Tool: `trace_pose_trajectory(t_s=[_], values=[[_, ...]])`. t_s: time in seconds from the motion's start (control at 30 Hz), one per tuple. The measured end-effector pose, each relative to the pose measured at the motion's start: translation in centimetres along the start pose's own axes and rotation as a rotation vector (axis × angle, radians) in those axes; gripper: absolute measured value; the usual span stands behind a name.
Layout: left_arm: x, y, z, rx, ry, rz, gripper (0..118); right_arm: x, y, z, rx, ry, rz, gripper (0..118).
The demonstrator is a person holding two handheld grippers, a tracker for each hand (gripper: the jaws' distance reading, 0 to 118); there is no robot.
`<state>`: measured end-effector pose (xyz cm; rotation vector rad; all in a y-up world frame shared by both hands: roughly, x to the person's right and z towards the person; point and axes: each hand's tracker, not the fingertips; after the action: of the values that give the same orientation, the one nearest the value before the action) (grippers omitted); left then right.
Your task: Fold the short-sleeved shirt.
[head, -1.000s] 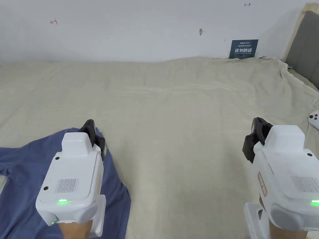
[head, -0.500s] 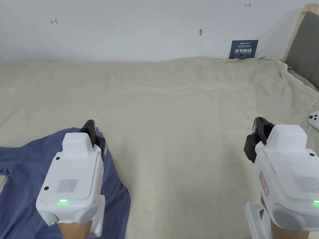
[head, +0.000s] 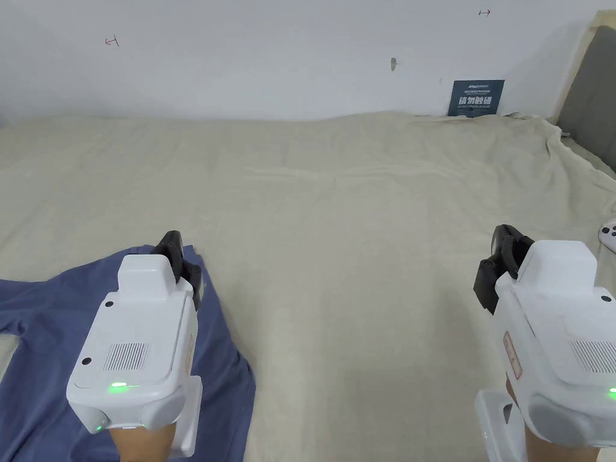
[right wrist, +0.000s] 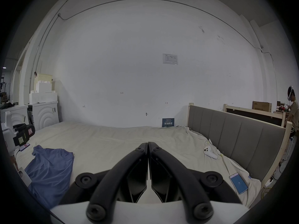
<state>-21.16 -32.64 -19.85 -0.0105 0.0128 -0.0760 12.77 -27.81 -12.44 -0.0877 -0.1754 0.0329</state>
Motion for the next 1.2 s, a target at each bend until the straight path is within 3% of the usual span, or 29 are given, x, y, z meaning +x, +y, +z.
trace_pose_trajectory(t_s=[0.27,0.9,1.2], values=[[-3.5,0.4,0.8,0.010,0.071,-0.003,0,-3.0,0.6,-1.0,0.018,0.070,0.009,0],[-18.8,0.3,9.0,-0.012,0.444,-0.046,0,-18.2,1.2,-2.8,0.043,0.448,0.018,0],[-23.0,-0.2,12.4,-0.034,0.544,-0.040,0,-22.8,0.8,-1.8,0.030,0.541,0.026,0]])
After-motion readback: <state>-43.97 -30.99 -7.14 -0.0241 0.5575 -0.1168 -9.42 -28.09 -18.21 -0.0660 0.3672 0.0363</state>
